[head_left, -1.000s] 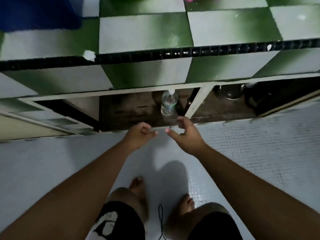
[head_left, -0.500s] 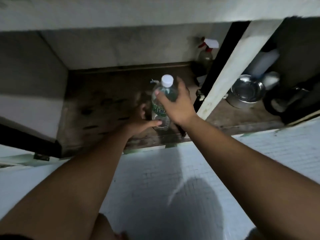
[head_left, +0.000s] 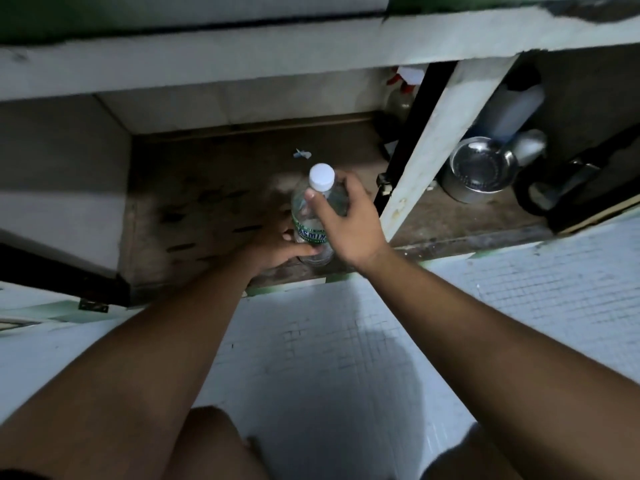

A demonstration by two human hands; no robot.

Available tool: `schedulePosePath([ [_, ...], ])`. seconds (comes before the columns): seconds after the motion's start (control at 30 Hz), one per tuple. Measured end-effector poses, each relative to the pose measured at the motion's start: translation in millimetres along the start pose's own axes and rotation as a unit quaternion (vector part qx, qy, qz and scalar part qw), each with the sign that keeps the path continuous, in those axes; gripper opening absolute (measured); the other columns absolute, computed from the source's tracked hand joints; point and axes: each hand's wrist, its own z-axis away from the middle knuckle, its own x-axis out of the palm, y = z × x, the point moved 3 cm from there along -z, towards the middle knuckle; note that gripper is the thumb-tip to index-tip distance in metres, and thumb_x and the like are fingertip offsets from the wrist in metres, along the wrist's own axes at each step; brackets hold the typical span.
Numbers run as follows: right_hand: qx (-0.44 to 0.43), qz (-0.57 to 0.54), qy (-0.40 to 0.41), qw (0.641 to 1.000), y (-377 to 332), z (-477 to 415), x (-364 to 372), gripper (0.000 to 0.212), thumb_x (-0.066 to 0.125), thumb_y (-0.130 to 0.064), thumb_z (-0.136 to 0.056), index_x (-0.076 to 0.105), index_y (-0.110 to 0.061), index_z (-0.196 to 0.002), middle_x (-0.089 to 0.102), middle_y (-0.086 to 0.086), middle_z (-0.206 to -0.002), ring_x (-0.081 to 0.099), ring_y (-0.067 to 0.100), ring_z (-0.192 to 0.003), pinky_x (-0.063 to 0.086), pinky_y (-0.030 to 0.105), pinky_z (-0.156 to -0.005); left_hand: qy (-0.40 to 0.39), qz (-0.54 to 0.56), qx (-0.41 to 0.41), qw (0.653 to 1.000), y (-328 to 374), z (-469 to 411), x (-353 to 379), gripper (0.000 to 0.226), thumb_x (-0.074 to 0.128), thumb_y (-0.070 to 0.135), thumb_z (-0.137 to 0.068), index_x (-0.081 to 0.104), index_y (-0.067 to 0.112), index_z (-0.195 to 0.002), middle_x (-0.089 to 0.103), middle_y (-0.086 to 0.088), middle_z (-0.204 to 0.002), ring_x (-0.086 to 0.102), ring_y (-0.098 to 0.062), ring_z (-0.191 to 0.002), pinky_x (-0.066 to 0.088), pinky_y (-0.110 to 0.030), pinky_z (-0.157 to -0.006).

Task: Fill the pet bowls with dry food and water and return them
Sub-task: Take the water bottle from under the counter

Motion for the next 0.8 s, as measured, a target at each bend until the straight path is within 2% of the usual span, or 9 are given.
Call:
schedulePosePath([
  [0.07,0.018,-0.003,-0.002,1.0,-10.5,30.2,-3.4,0.051,0.068,-0.051,-0.085,0.051,-0.027,-0.126,0.059,0.001,-0.125,0.058,0.011,-0.116,0.052,0.036,-0.1,-0.006,0.026,-0.008,1.0,10.3,31.0,4.8,0.07,0.093,0.015,-0.065,0.056,0.027,-0.123,0.069,0.015,-0.114,0.067,-0.009,-0.109,0.053,-0.031,-0.094],
  [0.2,0.057,-0.005,0.008,0.998,-54.6,85.2,-24.1,0.053,0.065,-0.058,-0.082,0.051,-0.03,-0.125,0.059,0.002,-0.124,0.06,0.012,-0.114,0.051,0.04,-0.099,-0.051,0.077,-0.03,0.995,51.5,106.5,15.6,0.092,0.095,0.033,-0.05,0.056,0.019,-0.132,0.067,-0.008,-0.134,0.063,-0.02,-0.124,0.051,-0.037,-0.106],
  [0.3,0.076,-0.02,0.017,0.997,-99.2,117.6,-49.8,0.046,0.067,-0.056,-0.082,0.054,-0.035,-0.12,0.062,-0.001,-0.12,0.061,0.011,-0.112,0.051,0.041,-0.099,-0.066,0.07,-0.039,0.995,90.6,154.6,20.0,0.068,0.092,0.014,-0.066,0.061,0.021,-0.126,0.072,0.004,-0.124,0.066,-0.011,-0.116,0.052,-0.036,-0.106],
  [0.33,0.08,-0.022,0.014,0.996,-115.1,127.3,-59.8,0.044,0.067,-0.056,-0.082,0.054,-0.037,-0.119,0.062,-0.002,-0.12,0.061,0.011,-0.113,0.051,0.042,-0.099,-0.069,0.065,-0.034,0.995,107.5,169.0,20.9,0.062,0.091,0.014,-0.067,0.063,0.023,-0.122,0.073,0.005,-0.122,0.067,-0.011,-0.115,0.052,-0.038,-0.105],
  [0.47,0.074,-0.027,0.023,0.997,-189.4,161.5,-109.3,0.046,0.067,-0.057,-0.082,0.054,-0.036,-0.122,0.061,-0.001,-0.124,0.059,0.013,-0.117,0.05,0.042,-0.1,-0.062,0.056,-0.021,0.996,190.6,226.2,20.4,0.068,0.092,0.037,-0.059,0.067,0.026,-0.121,0.07,-0.003,-0.129,0.065,-0.025,-0.122,0.051,-0.047,-0.106],
  [0.53,0.07,-0.029,0.034,0.997,-228.8,176.8,-136.9,0.047,0.068,-0.054,-0.083,0.055,-0.033,-0.122,0.059,0.0,-0.124,0.059,0.011,-0.115,0.049,0.039,-0.101,-0.063,0.061,-0.031,0.996,232.4,250.2,21.6,0.068,0.096,0.036,-0.056,0.068,0.028,-0.118,0.071,-0.002,-0.126,0.066,-0.024,-0.12,0.053,-0.044,-0.102],
  [0.6,0.06,-0.029,0.04,0.997,-267.2,191.5,-164.8,0.046,0.07,-0.048,-0.084,0.055,-0.031,-0.124,0.057,-0.001,-0.125,0.057,0.005,-0.113,0.049,0.03,-0.101,-0.069,0.055,-0.03,0.996,271.9,271.5,25.6,0.068,0.098,0.025,-0.059,0.067,0.027,-0.118,0.073,0.005,-0.12,0.068,-0.014,-0.114,0.055,-0.036,-0.096],
  [0.7,0.043,-0.019,0.047,0.998,-321.1,213.7,-206.3,0.045,0.072,-0.043,-0.086,0.055,-0.031,-0.126,0.055,-0.003,-0.121,0.054,-0.004,-0.108,0.047,0.017,-0.094,-0.065,0.049,-0.011,0.997,327.5,302.7,33.0,0.071,0.095,0.014,-0.065,0.063,0.016,-0.128,0.073,0.003,-0.12,0.068,-0.011,-0.113,0.054,-0.032,-0.096],
  [0.8,0.014,0.005,0.071,0.997,-365.7,230.9,-246.3,0.044,0.068,-0.045,-0.089,0.054,-0.032,-0.128,0.054,-0.003,-0.119,0.052,-0.004,-0.109,0.044,0.014,-0.095,-0.068,0.063,0.015,0.996,386.0,332.9,44.7,0.069,0.092,0.012,-0.07,0.062,0.008,-0.131,0.073,0.001,-0.122,0.068,-0.011,-0.114,0.052,-0.03,-0.097],
])
